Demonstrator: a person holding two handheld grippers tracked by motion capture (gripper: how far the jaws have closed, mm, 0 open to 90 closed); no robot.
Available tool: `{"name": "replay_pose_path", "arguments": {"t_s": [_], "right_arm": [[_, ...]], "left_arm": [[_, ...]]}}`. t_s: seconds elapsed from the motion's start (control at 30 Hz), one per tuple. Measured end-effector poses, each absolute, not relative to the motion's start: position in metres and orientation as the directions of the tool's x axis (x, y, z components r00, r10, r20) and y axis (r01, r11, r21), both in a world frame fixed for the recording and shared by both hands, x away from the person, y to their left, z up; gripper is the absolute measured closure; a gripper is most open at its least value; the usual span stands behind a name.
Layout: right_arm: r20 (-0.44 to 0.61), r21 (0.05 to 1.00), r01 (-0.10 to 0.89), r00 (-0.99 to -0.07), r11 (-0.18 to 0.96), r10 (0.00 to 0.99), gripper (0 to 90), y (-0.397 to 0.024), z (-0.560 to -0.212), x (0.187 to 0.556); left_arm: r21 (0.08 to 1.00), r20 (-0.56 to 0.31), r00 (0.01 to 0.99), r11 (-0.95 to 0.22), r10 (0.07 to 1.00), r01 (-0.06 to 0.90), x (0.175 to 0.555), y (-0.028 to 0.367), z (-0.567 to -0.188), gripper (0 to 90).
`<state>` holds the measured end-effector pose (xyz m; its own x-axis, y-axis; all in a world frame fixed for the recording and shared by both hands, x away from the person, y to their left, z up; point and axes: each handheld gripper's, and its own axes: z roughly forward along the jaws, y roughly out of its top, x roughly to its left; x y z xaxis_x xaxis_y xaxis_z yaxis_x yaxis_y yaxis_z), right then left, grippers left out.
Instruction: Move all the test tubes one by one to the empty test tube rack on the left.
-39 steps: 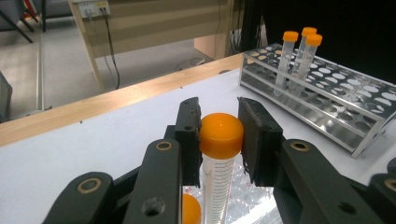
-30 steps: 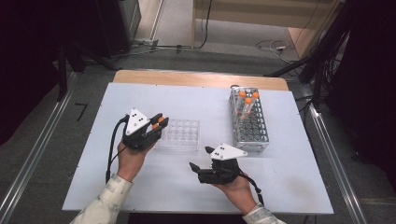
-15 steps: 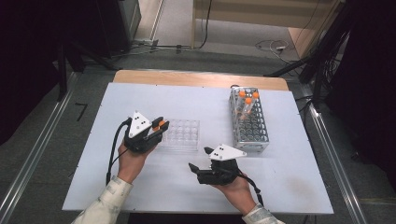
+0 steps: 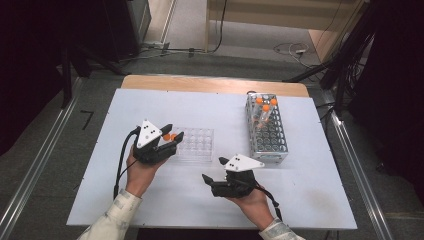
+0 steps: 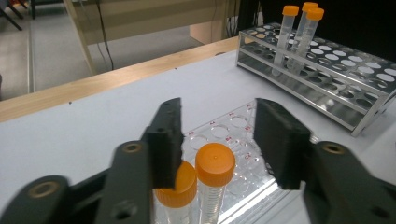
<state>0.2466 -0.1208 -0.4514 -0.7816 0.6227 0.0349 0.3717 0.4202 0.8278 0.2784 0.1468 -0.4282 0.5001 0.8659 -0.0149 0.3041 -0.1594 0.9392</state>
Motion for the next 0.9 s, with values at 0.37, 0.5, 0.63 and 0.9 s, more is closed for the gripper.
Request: {"name": "replay_pose_path", "arguments": {"t_s": [0.37, 0.5, 0.63, 0.9], "right_arm": [[0.029, 0.841, 0.372, -0.757, 0.393, 0.653, 23.2, -0.129, -0.448, 0.252], [0.029, 0.848, 0.377, -0.734, 0.373, 0.678, 23.3, -0.136, -0.444, 0.256], [0.017, 0.858, 0.374, -0.706, 0.353, 0.708, 23.4, -0.144, -0.44, 0.262], [0.025, 0.879, 0.388, -0.619, 0.278, 0.785, 23.8, -0.171, -0.432, 0.281]], "left_arm": [[0.947, -0.027, 0.46, -0.124, 0.887, 0.295, 0.273, 0.145, -0.427, 20.6], [0.952, -0.037, 0.444, -0.103, 0.895, 0.287, 0.27, 0.145, -0.427, 18.9], [0.952, -0.024, 0.453, -0.118, 0.891, 0.283, 0.265, 0.14, -0.427, 18.9], [0.956, -0.032, 0.46, -0.107, 0.887, 0.272, 0.26, 0.139, -0.425, 18.9]]}}
